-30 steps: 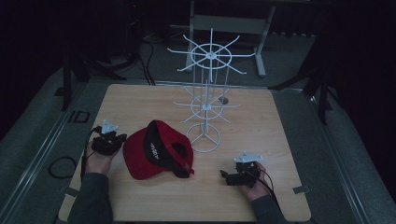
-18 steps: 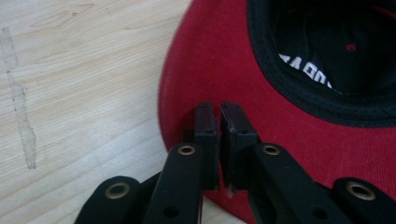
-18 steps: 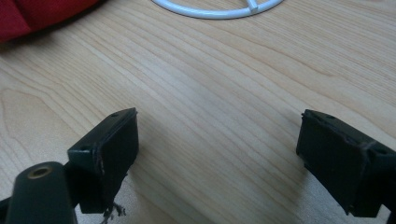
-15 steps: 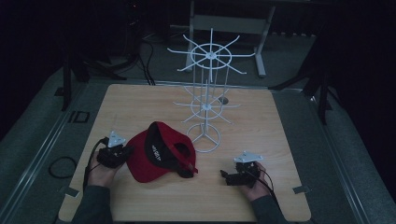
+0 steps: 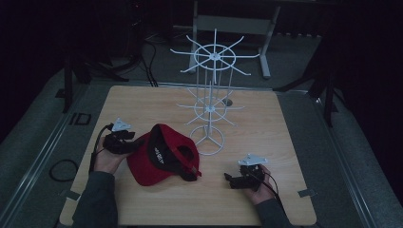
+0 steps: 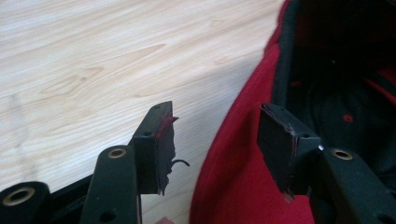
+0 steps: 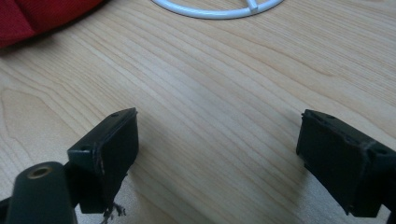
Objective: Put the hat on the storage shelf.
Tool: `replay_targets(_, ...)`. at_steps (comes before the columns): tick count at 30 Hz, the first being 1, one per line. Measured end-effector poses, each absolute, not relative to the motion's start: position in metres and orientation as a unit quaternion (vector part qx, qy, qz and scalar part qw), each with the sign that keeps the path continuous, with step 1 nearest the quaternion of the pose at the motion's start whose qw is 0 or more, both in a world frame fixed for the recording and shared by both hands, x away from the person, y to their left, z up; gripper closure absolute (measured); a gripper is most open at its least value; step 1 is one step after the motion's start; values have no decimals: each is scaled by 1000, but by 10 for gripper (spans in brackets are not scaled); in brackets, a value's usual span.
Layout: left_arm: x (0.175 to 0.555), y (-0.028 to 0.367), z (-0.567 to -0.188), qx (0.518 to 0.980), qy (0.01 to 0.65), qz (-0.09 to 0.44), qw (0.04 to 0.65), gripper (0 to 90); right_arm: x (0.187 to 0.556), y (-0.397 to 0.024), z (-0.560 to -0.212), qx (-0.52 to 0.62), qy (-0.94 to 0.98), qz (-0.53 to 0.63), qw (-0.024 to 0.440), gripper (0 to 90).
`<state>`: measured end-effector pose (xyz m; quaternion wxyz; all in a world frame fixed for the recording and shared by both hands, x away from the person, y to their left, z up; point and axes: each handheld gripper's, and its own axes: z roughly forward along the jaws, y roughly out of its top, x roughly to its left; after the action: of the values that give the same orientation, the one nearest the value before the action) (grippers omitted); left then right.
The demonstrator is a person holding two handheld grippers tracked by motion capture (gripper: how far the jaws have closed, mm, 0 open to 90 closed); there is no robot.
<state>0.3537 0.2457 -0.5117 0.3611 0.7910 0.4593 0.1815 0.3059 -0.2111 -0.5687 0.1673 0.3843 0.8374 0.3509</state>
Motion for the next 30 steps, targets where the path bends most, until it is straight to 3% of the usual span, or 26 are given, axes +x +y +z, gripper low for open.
replay_targets(7, 343, 245, -512, 809, 451, 182, 330, 676, 306, -211, -569, 384, 837, 351, 167, 128)
replay_targets(14, 322, 256, -516, 792, 479, 197, 324, 738, 306, -211, -569, 384, 837, 351, 168, 128)
replay_targets(20, 298, 263, -524, 786, 486, 129, 360, 718, 306, -211, -569, 384, 837, 351, 168, 128)
replay_targets(21, 294, 260, -528, 798, 463, 71, 380, 684, 306, -211, -569, 384, 837, 351, 168, 128)
replay_targets(22, 294, 260, -528, 798, 463, 71, 380, 671, 306, -211, -569, 384, 837, 351, 168, 128)
replay_targets(23, 295, 253, -534, 807, 440, 15, 395, 659, 306, -211, -569, 383, 837, 351, 168, 128)
replay_targets(30, 299, 230, -549, 819, 430, -36, 378, 604, 306, -211, -569, 383, 837, 351, 168, 128)
